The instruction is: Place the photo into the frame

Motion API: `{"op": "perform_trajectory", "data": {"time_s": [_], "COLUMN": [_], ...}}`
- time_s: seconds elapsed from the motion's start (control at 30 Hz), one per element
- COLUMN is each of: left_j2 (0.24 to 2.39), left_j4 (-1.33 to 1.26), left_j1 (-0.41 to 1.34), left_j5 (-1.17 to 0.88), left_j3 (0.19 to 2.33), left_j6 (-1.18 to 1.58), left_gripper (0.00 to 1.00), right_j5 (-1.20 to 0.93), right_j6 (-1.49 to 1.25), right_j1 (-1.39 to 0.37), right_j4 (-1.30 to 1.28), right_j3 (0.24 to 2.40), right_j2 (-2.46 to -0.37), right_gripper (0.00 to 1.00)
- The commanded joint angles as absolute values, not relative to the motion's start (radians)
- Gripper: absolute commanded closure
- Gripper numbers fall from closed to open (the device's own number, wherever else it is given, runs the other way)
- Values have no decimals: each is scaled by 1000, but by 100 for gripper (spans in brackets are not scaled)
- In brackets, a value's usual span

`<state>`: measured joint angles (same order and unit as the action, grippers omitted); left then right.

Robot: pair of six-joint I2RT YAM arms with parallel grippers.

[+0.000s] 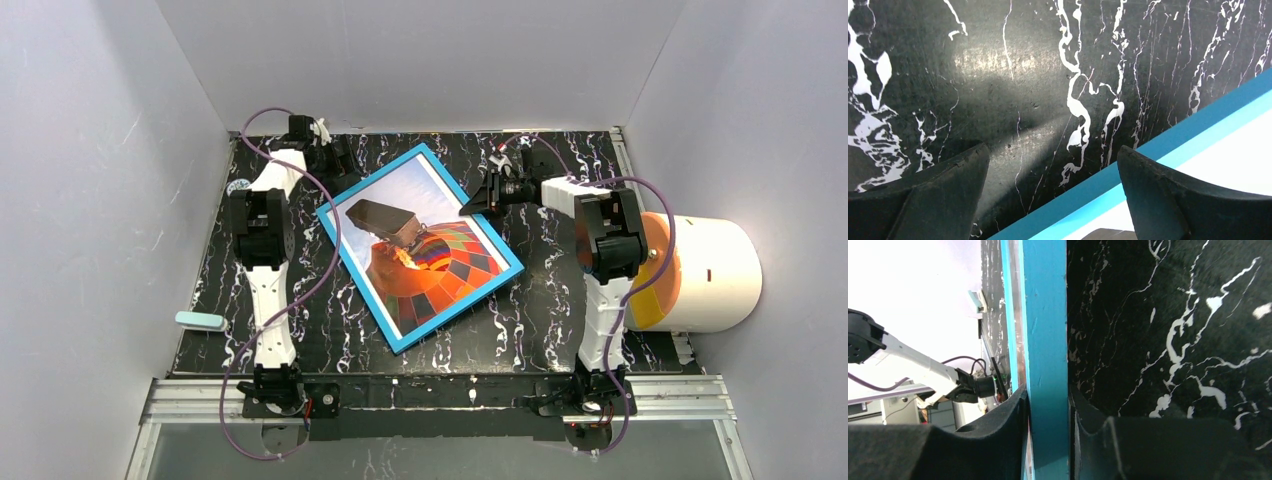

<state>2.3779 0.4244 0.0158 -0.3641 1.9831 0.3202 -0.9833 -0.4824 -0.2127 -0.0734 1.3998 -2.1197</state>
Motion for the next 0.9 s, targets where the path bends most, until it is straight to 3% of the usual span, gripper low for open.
{"op": "perform_trajectory", "data": {"time_s": [0.0, 0.27, 0.5, 0.67, 0.87], "left_j2": [2389, 2385, 2367, 2349, 2331], "left_j4": [382, 298, 304, 307, 332], "left_j1": [14, 10, 2, 2, 2], "left_j5": [-472, -632, -661, -677, -627], "left_j3": [1980, 1887, 1849, 1809, 1788], "left_j6": [243, 253, 234, 223, 228], "left_gripper": [2, 2, 2, 2, 2], "right_j5": [-854, -741, -667, -567, -263], "right_j6": [-349, -260, -240, -272, -332], "right_j1": [-234, -235, -229, -229, -231], "right_j4": [-260, -410, -417, -449, -494], "right_j3": [1497, 1601, 1634, 1682, 1638], "right_j2": [-2148, -2232, -2235, -2223, -2075], "right_gripper": [95, 72, 43, 38, 34]}}
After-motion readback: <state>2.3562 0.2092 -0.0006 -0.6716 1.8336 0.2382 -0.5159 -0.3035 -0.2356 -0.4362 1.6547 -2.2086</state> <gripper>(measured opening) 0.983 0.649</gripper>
